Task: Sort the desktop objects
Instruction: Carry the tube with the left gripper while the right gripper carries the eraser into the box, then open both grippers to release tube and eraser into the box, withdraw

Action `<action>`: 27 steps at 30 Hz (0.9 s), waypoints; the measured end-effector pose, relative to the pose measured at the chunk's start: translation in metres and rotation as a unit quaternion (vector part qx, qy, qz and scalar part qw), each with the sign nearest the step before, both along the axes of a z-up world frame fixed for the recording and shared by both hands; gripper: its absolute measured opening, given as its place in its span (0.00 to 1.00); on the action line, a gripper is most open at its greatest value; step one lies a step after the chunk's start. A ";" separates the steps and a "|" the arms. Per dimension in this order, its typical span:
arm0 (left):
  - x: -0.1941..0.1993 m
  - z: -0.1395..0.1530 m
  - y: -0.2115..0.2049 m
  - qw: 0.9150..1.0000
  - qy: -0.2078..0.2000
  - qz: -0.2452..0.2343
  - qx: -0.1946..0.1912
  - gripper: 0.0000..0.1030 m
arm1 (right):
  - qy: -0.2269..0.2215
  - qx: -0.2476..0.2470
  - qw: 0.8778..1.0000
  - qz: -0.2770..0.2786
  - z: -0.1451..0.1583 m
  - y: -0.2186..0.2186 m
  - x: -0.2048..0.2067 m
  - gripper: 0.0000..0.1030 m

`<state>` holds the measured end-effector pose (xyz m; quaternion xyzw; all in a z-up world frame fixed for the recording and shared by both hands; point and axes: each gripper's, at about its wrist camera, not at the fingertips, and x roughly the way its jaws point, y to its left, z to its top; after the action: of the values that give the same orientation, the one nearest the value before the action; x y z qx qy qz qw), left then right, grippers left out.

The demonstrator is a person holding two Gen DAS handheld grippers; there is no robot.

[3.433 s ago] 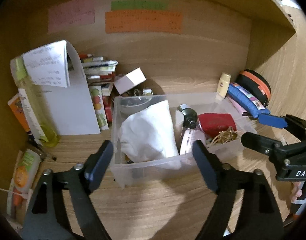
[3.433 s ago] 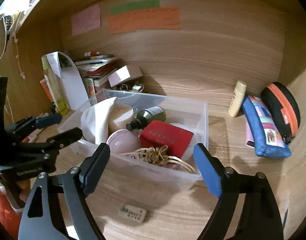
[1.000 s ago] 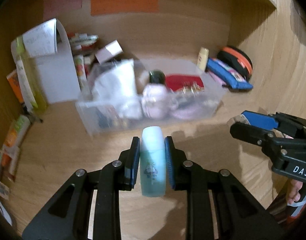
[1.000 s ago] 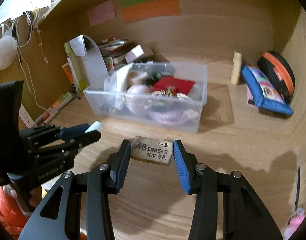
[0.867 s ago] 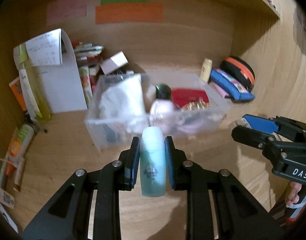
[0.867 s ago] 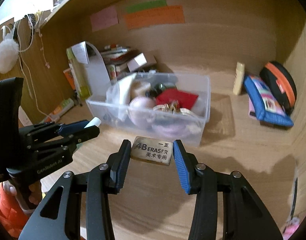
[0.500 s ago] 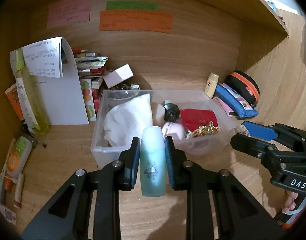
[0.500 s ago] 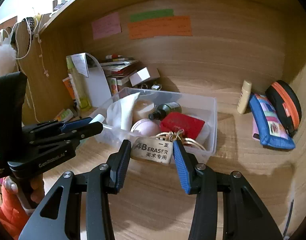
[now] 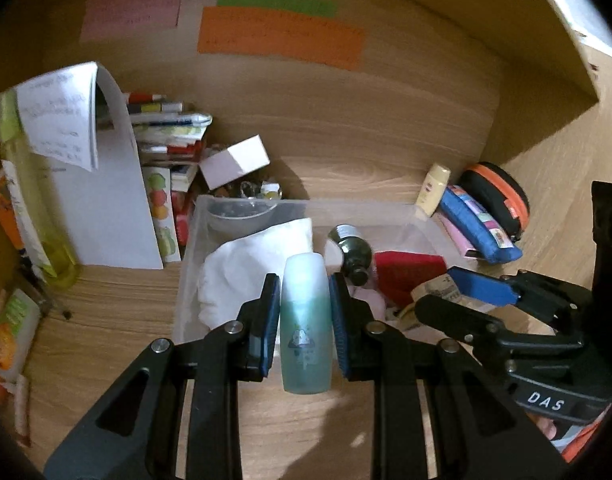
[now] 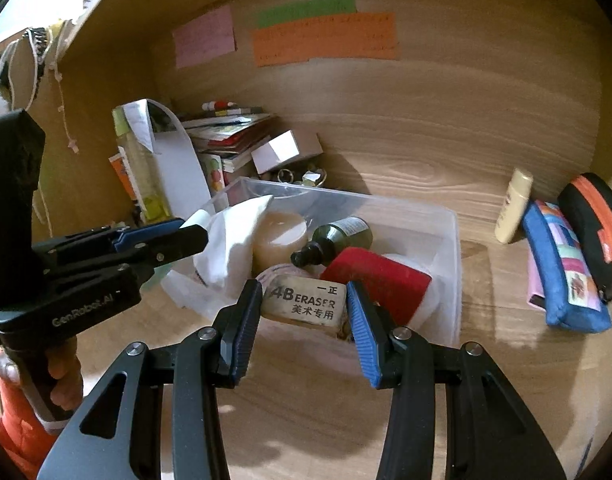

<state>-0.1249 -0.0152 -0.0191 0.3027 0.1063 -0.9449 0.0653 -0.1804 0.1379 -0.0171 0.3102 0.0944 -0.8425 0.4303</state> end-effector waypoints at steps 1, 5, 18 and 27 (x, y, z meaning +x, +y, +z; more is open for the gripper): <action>-0.005 -0.006 -0.002 1.000 -0.008 0.001 0.002 0.23 | -0.002 0.001 1.000 0.000 -0.002 -0.003 -0.002 0.39; -0.015 -0.021 -0.006 0.999 -0.033 -0.006 0.019 0.24 | -0.016 0.010 1.000 0.006 -0.015 -0.013 -0.011 0.39; -0.012 -0.022 0.001 0.999 -0.034 -0.007 0.011 0.24 | -0.001 0.017 1.000 -0.002 -0.015 -0.013 -0.008 0.51; 0.008 -0.004 0.007 1.000 -0.009 0.004 -0.008 0.46 | 0.033 0.010 0.999 -0.028 0.000 0.000 0.006 0.73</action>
<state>-0.1167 -0.0083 -0.0234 0.3102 0.0995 -0.9427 0.0719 -0.1747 0.1379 -0.0175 0.2891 0.1077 -0.8631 0.3998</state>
